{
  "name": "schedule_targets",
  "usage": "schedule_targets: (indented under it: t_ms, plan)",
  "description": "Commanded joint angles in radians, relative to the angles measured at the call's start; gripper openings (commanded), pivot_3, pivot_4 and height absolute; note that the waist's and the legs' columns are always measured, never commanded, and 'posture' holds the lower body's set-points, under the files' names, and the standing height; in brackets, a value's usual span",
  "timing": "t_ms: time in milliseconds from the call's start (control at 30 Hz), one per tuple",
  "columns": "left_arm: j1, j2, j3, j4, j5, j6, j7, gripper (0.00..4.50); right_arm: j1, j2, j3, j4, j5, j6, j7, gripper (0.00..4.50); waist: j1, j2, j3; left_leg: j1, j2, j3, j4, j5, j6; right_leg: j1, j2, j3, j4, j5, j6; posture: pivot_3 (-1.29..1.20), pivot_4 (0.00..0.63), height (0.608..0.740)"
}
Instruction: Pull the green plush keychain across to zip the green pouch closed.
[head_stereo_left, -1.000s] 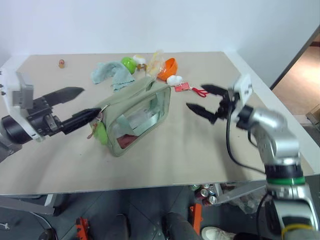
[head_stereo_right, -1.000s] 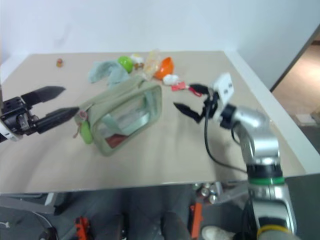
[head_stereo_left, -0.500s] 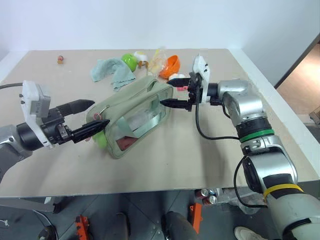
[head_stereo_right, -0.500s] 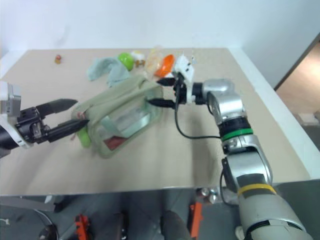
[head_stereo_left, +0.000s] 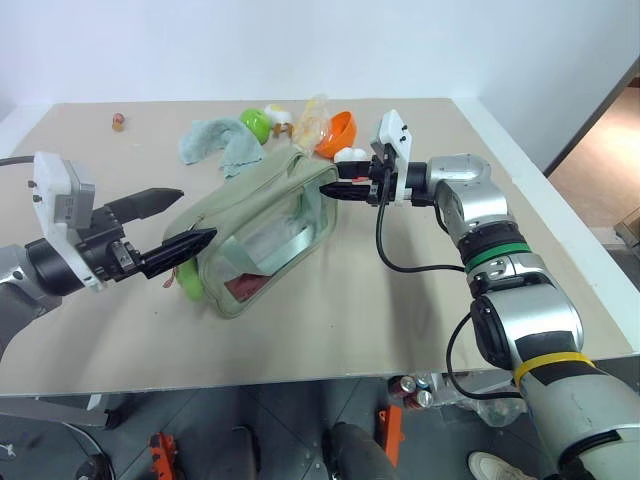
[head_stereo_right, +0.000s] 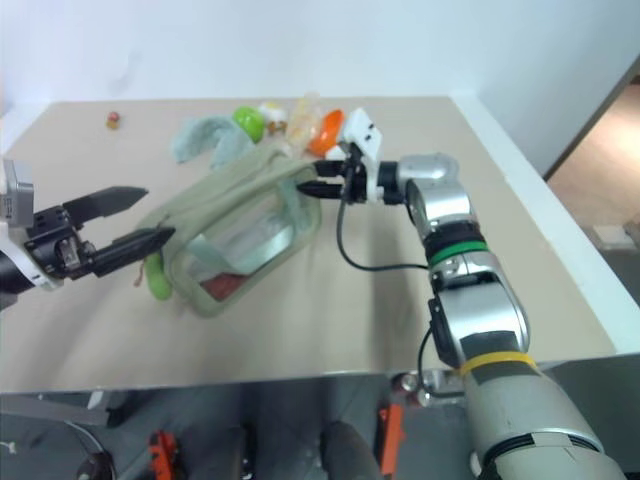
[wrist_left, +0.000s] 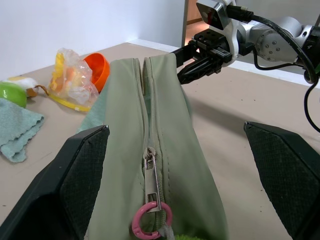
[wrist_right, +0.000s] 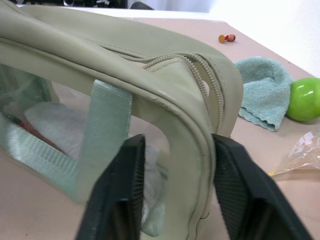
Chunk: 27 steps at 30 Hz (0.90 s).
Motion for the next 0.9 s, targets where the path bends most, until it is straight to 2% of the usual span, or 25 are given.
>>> schedule_targets:
  t_ms: [33, 67, 300, 433, 533, 600, 733, 900]
  plan:
    - [-0.02, -0.002, 0.006, -0.018, 0.009, -0.024, 0.006, 4.5, -0.05, 0.009, -0.028, -0.002, -0.002, -0.022, 0.018, 0.45, 0.0, 0.0, 0.0, 0.0, 0.0, 0.0, 0.0, 0.0, 0.0, 0.0, 0.0, 0.0, 0.0, 0.0, 0.0, 0.0, 0.15, 0.74]
    - [-0.021, -0.004, 0.002, -0.017, 0.012, -0.025, 0.007, 4.5, -0.05, 0.007, -0.03, -0.001, -0.005, -0.023, 0.02, 0.07, 0.0, 0.0, 0.0, 0.0, 0.0, 0.0, 0.0, 0.0, 0.0, 0.0, 0.0, 0.0, 0.0, 0.0, 0.0, 0.0, 0.15, 0.74]
    - [-0.017, -0.015, -0.004, -0.015, 0.021, -0.026, 0.01, 4.5, -0.001, -0.032, -0.057, -0.111, 0.026, 0.041, 0.044, 0.03, 0.0, 0.001, 0.0, 0.0, 0.0, 0.0, 0.0, 0.0, 0.0, 0.0, 0.0, 0.0, 0.0, 0.0, 0.0, 0.0, 0.15, 0.74]
    - [-0.02, -0.017, -0.008, -0.01, 0.026, -0.029, 0.01, 4.5, 0.165, -0.102, -0.082, -0.467, 0.104, 0.224, 0.048, 0.03, 0.007, 0.001, 0.0, -0.001, 0.0, -0.002, 0.0, 0.0, 0.0, 0.0, 0.0, -0.001, 0.0, 0.0, 0.0, 0.0, 0.15, 0.74]
    - [-0.039, -0.015, -0.014, 0.003, 0.031, -0.03, 0.01, 4.5, 0.383, -0.197, -0.136, -0.875, 0.19, 0.45, -0.036, 0.03, 0.026, 0.001, 0.001, -0.003, 0.0, -0.004, 0.0, 0.0, 0.0, 0.0, -0.001, -0.004, 0.0, 0.0, 0.001, 0.0, 0.15, 0.74]
    - [-0.049, -0.015, -0.021, 0.015, 0.038, -0.032, 0.008, 4.5, 0.488, -0.242, -0.173, -1.053, 0.23, 0.556, -0.095, 0.03, 0.035, 0.002, 0.001, -0.004, 0.0, -0.006, 0.0, 0.0, -0.001, 0.0, -0.001, -0.006, 0.0, -0.001, 0.001, 0.0, 0.15, 0.74]
    - [-0.081, -0.017, -0.047, 0.043, 0.062, -0.042, 0.002, 4.5, 0.63, -0.277, -0.219, -1.264, 0.287, 0.693, -0.215, 0.03, 0.028, 0.003, 0.002, -0.003, 0.0, -0.005, 0.002, 0.0, -0.001, 0.0, 0.0, -0.005, 0.0, -0.001, 0.0, 0.0, 0.15, 0.74]
    - [-0.109, -0.018, -0.053, 0.062, 0.075, -0.043, -0.005, 4.5, 0.712, -0.283, -0.264, -1.369, 0.307, 0.781, -0.36, 0.03, 0.026, 0.003, 0.002, 0.002, 0.0, -0.004, 0.002, 0.005, 0.002, 0.003, 0.0, -0.004, 0.0, -0.001, 0.005, 0.0, 0.15, 0.74]
